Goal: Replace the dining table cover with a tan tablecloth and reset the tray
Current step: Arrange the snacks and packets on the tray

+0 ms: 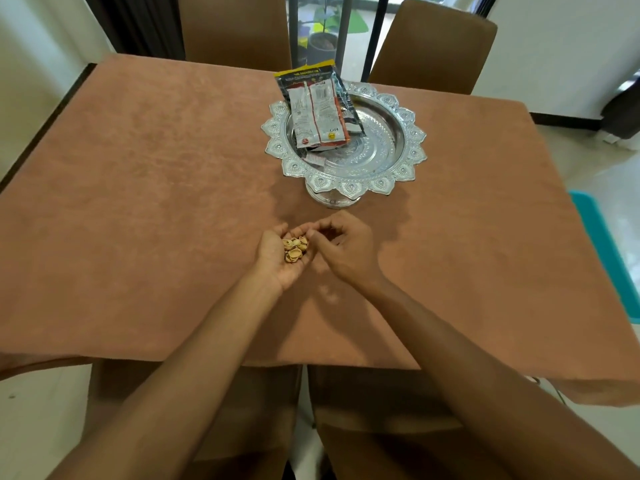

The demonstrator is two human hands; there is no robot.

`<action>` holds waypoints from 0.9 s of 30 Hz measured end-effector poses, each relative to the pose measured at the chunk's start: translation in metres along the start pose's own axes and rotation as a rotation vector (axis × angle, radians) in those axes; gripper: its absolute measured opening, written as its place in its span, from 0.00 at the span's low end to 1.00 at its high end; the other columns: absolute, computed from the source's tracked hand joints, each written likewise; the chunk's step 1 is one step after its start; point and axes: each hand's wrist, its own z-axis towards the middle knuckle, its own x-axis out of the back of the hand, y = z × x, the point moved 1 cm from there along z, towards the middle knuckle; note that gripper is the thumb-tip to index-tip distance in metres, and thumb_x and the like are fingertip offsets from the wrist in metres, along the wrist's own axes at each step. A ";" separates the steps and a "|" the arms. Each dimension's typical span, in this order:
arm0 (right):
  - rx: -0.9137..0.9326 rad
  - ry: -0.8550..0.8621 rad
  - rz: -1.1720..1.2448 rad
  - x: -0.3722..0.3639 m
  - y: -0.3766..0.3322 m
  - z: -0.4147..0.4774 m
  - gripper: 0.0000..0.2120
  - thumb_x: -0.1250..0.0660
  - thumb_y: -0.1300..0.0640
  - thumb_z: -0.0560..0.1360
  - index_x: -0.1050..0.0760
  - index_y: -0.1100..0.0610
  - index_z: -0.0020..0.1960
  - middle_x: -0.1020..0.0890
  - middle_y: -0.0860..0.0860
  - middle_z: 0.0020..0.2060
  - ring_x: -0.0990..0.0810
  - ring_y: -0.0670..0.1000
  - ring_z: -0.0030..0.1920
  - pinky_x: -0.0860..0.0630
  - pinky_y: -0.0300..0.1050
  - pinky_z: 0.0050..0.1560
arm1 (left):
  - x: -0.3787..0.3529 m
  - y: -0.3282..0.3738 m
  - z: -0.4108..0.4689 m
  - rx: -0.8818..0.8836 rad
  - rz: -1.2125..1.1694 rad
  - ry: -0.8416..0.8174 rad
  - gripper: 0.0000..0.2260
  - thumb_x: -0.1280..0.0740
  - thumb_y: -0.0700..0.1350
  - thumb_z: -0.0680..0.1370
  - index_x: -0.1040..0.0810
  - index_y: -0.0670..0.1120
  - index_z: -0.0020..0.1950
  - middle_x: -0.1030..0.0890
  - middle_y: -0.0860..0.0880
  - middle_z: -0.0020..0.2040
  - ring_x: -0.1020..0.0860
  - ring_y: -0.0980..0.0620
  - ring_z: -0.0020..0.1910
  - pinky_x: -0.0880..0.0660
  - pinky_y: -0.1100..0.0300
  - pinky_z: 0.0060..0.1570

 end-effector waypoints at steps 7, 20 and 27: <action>0.148 -0.175 -0.257 0.024 -0.022 0.007 0.06 0.24 0.53 0.72 0.13 0.49 0.49 0.23 0.44 0.41 0.24 0.44 0.42 0.26 0.42 0.42 | -0.022 -0.014 -0.005 -0.010 -0.012 0.011 0.20 0.47 0.47 0.84 0.22 0.37 0.45 0.19 0.44 0.35 0.21 0.51 0.34 0.22 0.62 0.37; -0.191 -0.216 -0.865 0.109 -0.007 0.154 0.08 0.26 0.55 0.71 0.13 0.59 0.46 0.13 0.55 0.41 0.16 0.53 0.41 0.21 0.44 0.41 | -0.045 0.006 -0.014 0.065 0.208 0.088 0.20 0.43 0.50 0.85 0.37 0.50 0.32 0.36 0.53 0.21 0.39 0.60 0.15 0.47 0.71 0.11; -0.293 -0.349 -0.901 0.098 -0.008 0.167 0.11 0.21 0.55 0.65 0.16 0.60 0.43 0.15 0.55 0.39 0.16 0.55 0.41 0.18 0.47 0.42 | -0.057 0.018 -0.018 0.007 0.356 0.073 0.20 0.44 0.49 0.85 0.38 0.50 0.33 0.37 0.54 0.21 0.41 0.61 0.14 0.48 0.71 0.11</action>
